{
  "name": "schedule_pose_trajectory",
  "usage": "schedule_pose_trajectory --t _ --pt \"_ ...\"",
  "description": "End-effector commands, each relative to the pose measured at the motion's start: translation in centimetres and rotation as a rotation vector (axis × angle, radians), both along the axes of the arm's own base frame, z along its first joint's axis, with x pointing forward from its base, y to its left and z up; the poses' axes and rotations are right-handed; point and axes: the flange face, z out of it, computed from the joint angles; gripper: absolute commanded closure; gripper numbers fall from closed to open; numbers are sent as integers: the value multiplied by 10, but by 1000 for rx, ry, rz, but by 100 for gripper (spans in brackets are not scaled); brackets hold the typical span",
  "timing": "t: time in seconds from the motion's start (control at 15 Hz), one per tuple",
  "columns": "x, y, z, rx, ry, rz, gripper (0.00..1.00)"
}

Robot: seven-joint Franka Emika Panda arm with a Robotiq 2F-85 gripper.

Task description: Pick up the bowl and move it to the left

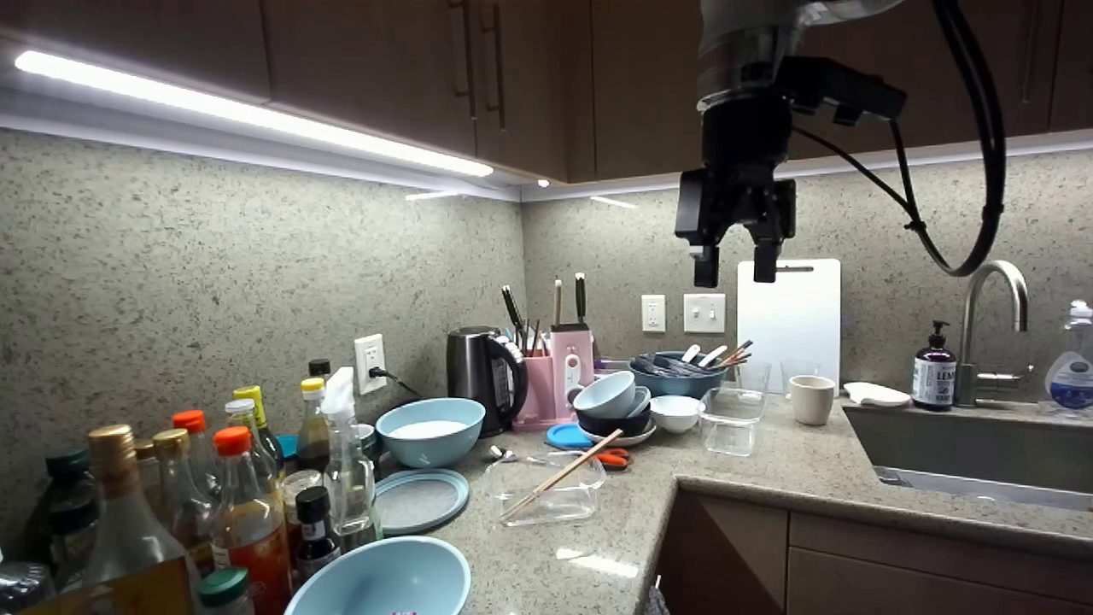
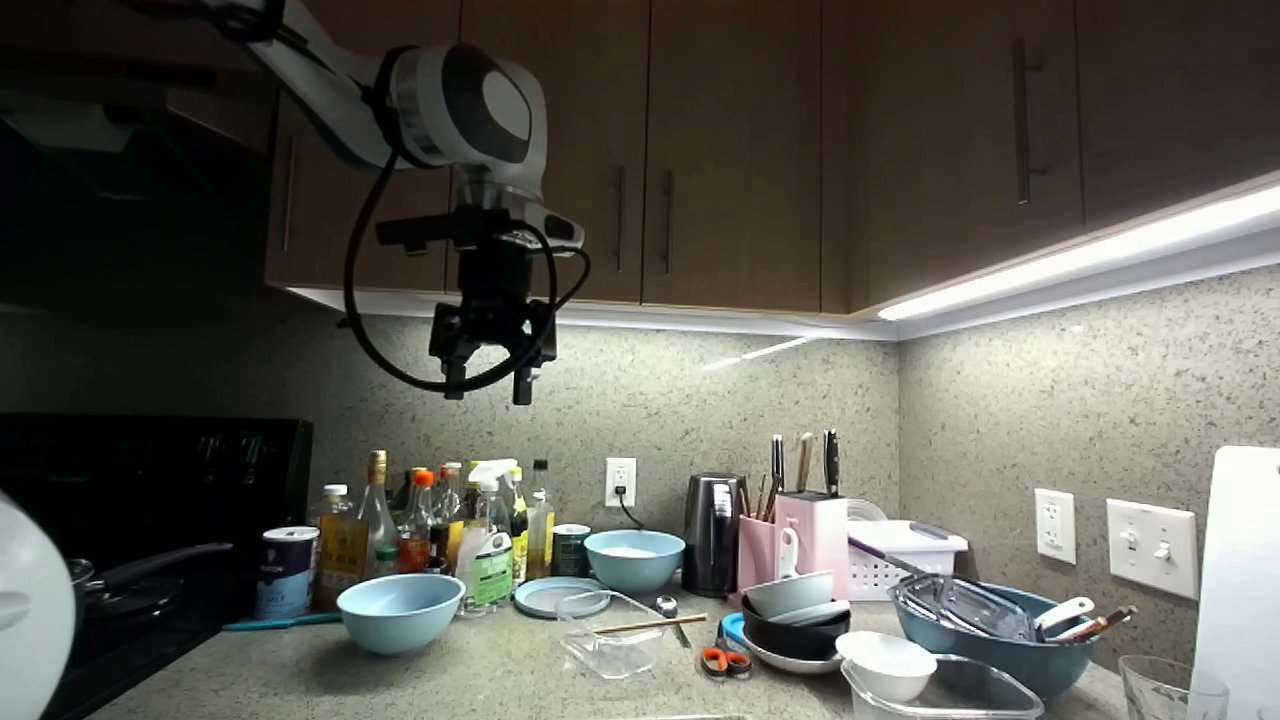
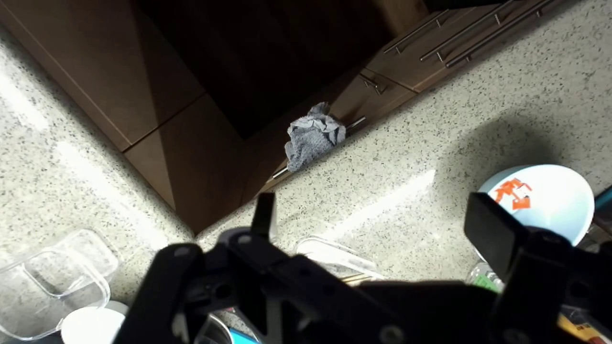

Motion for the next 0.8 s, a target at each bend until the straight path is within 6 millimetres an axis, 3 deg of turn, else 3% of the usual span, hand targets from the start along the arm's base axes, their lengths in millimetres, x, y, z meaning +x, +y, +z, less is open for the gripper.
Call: schedule_pose_trajectory --t 0.0,0.4,0.73 --pt "0 0 1 0 0 0 0" --pt "58 -22 -20 -14 40 83 0" --pt "114 -14 -46 -128 54 270 0"
